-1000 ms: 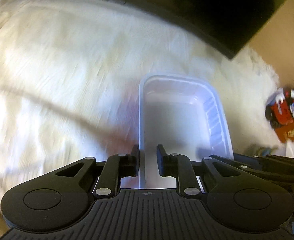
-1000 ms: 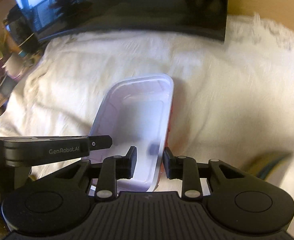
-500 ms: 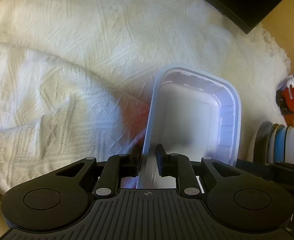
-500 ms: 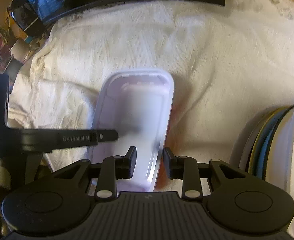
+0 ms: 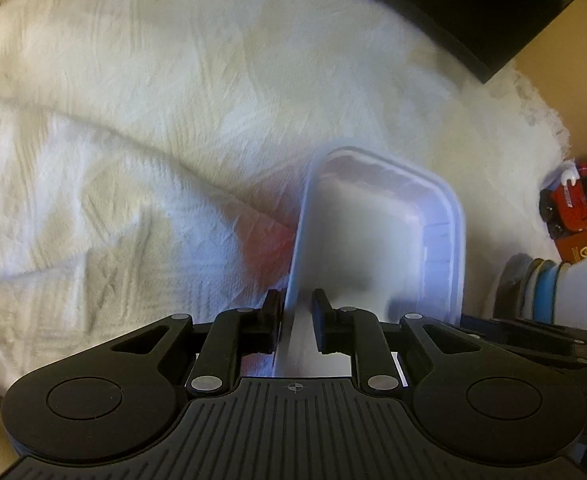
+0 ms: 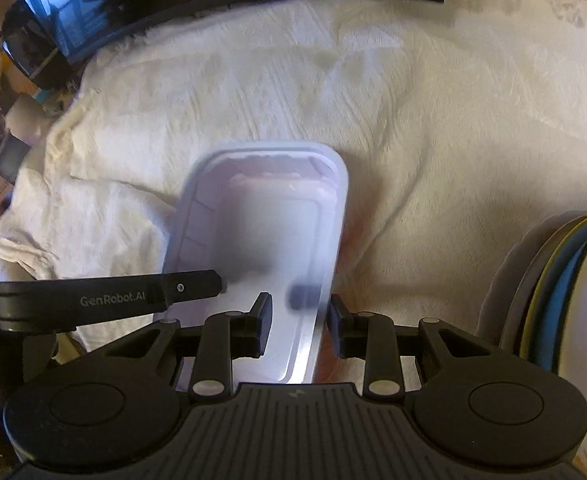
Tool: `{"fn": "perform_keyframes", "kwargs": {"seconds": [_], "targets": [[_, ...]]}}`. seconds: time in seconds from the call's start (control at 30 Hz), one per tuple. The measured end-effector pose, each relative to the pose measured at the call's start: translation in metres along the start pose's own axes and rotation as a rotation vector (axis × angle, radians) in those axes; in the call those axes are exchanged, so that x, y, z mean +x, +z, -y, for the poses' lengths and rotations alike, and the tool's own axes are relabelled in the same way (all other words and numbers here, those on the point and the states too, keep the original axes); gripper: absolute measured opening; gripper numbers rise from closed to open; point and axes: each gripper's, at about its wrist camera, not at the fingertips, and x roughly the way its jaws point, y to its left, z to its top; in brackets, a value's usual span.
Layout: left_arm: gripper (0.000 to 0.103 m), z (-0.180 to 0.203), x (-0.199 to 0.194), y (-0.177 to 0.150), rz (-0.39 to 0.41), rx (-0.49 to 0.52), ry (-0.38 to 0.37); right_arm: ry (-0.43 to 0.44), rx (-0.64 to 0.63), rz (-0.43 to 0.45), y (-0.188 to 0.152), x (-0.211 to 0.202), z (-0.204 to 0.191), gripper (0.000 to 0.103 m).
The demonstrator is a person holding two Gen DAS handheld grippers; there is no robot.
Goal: Organize plates and bowls
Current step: 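Grasp the white tray's rim with both tools and lift it, then carry the white tray with both tools over the bowl stack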
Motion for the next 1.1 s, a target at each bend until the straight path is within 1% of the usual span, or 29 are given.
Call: {"fn": "perform_keyframes", "kwargs": {"seconds": [0.07, 0.2, 0.33, 0.43, 0.57, 0.63, 0.7, 0.83, 0.9, 0.97, 1.1], "targets": [[0.019, 0.007, -0.018, 0.003, 0.033, 0.006, -0.013, 0.014, -0.003, 0.045, 0.005, -0.022, -0.001, 0.031], [0.02, 0.034, -0.066, 0.011, 0.142, 0.047, -0.062, 0.063, -0.011, 0.157, 0.016, -0.08, 0.006, 0.031], [0.019, 0.074, -0.102, 0.015, 0.233, 0.084, -0.139, 0.067, -0.023, 0.263, 0.017, -0.141, 0.024, 0.031], [0.02, 0.111, -0.117, 0.014, 0.256, 0.126, -0.187, 0.052, -0.018, 0.313, 0.011, -0.18, 0.047, 0.031], [0.02, 0.165, -0.129, 0.005, 0.284, 0.214, -0.243, 0.017, -0.023, 0.371, -0.009, -0.224, 0.081, 0.032], [0.02, 0.19, -0.128, -0.002, 0.275, 0.245, -0.267, -0.003, -0.022, 0.388, -0.02, -0.24, 0.099, 0.032], [0.021, 0.213, -0.123, -0.01, 0.252, 0.281, -0.28, -0.012, -0.005, 0.385, -0.031, -0.249, 0.117, 0.032], [0.021, 0.24, -0.102, -0.029, 0.189, 0.335, -0.279, -0.036, 0.027, 0.355, -0.055, -0.25, 0.149, 0.032], [0.02, 0.25, -0.083, -0.039, 0.141, 0.342, -0.268, -0.048, 0.043, 0.326, -0.064, -0.242, 0.161, 0.033], [0.02, 0.255, -0.061, -0.048, 0.09, 0.342, -0.237, -0.055, 0.054, 0.296, -0.072, -0.231, 0.171, 0.033], [0.02, 0.256, -0.028, -0.058, 0.004, 0.326, -0.185, -0.051, 0.103, 0.253, -0.079, -0.208, 0.189, 0.033]]}}
